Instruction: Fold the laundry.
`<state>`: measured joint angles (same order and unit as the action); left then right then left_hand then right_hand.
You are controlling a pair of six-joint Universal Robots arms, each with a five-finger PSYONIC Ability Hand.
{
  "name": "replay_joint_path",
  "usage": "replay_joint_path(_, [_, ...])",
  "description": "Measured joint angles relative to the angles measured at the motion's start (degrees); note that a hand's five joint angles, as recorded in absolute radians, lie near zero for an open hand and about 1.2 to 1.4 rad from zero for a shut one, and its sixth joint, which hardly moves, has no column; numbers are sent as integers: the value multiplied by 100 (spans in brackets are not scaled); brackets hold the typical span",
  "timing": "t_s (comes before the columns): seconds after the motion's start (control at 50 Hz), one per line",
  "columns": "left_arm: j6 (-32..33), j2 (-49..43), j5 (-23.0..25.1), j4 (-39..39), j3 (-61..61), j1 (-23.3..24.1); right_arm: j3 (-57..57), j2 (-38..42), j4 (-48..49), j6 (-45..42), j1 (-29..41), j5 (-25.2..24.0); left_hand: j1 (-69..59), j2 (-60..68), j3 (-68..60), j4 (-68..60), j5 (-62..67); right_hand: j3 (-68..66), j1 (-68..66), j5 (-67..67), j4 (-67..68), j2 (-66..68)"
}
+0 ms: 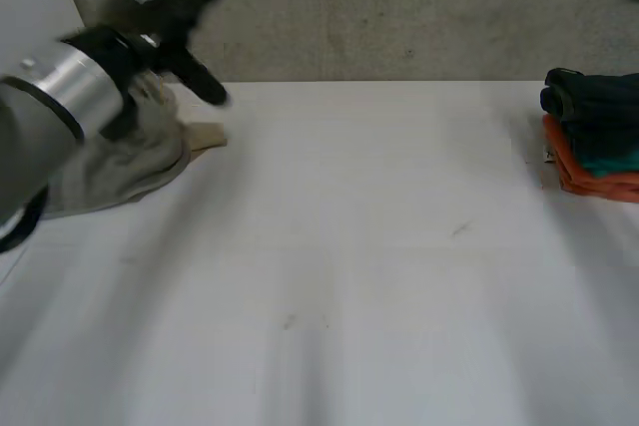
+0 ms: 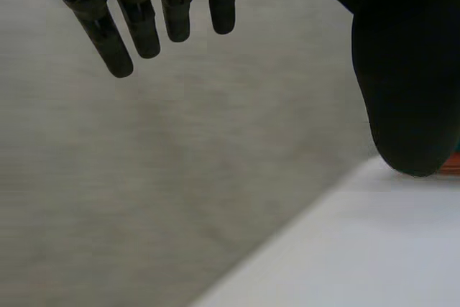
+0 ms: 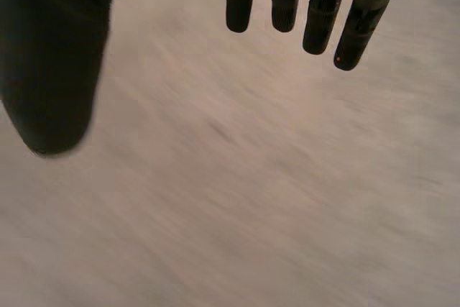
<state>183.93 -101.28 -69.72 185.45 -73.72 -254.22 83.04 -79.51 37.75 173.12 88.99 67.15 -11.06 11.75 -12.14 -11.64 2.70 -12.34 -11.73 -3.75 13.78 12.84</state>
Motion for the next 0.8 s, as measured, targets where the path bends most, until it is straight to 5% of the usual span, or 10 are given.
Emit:
replay_joint_path(0.14, [46,-858,-464,696,588,-1116,1161,37,-97,-113,1586,-80,0,0,0,0,0,1,0,27,0,0])
replay_joint_path(0.32, [945,-2951,444,640,1702,-2127,2382,455,-224,-1359,2165,109,-14,0,0,0,0,0,0,27,2,0])
replay_joint_path(0.48, [1585,-4168,799,703,2306,-2289,2654,601,-221,-1610,2032,157,-37,20,-14,-22,21,1,0,27,2,0])
replay_joint_path(0.8, [1620,-5657,534,1561,3767,-2252,2684,775,-207,-1585,1990,213,-2133,2030,-1983,-2058,1919,1,0,27,2,0])
